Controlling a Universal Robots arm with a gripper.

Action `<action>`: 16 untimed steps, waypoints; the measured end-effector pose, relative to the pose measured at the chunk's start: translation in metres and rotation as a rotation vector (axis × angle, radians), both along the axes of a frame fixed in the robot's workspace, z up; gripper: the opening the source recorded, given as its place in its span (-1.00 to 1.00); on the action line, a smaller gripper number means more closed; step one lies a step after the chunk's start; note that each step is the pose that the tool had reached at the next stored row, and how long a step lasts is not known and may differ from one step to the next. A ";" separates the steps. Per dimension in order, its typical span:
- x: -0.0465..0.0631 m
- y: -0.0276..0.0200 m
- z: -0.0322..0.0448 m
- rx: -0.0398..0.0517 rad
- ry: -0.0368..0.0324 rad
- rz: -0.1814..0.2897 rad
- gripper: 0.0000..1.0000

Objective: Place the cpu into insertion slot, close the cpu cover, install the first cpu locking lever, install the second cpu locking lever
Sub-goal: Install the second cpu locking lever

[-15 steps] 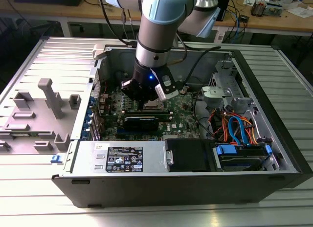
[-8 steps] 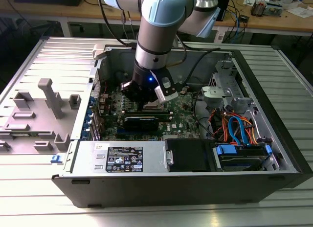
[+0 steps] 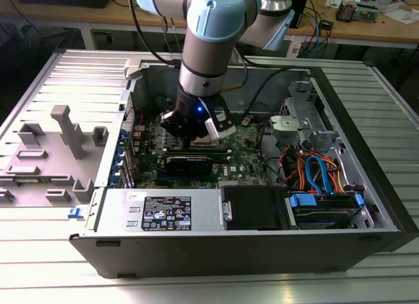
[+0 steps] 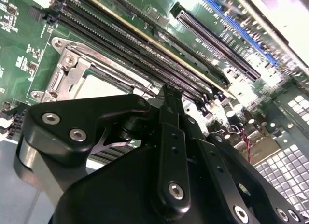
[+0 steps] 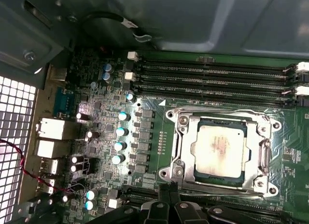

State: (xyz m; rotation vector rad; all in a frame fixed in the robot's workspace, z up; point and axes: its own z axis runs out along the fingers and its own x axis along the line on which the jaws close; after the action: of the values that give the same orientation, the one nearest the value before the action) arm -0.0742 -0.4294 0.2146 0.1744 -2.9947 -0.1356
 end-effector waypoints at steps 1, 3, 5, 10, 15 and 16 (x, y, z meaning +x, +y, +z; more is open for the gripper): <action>0.000 0.0000 -0.0016 0.0074 -0.0001 0.000 -0.79; -0.001 -0.0001 -0.0027 0.0076 0.0000 0.001 -0.79; -0.002 0.0000 -0.0029 0.0076 0.0000 0.001 -0.79; -0.002 0.0000 -0.0035 0.0086 -0.0001 0.001 -0.79; -0.002 0.0000 -0.0035 0.0178 0.0000 0.001 -0.79; -0.002 0.0000 -0.0034 0.0200 0.0000 0.001 -0.79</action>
State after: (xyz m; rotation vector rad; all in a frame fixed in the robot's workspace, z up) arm -0.0767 -0.4293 0.2112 0.1775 -2.9941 -0.1655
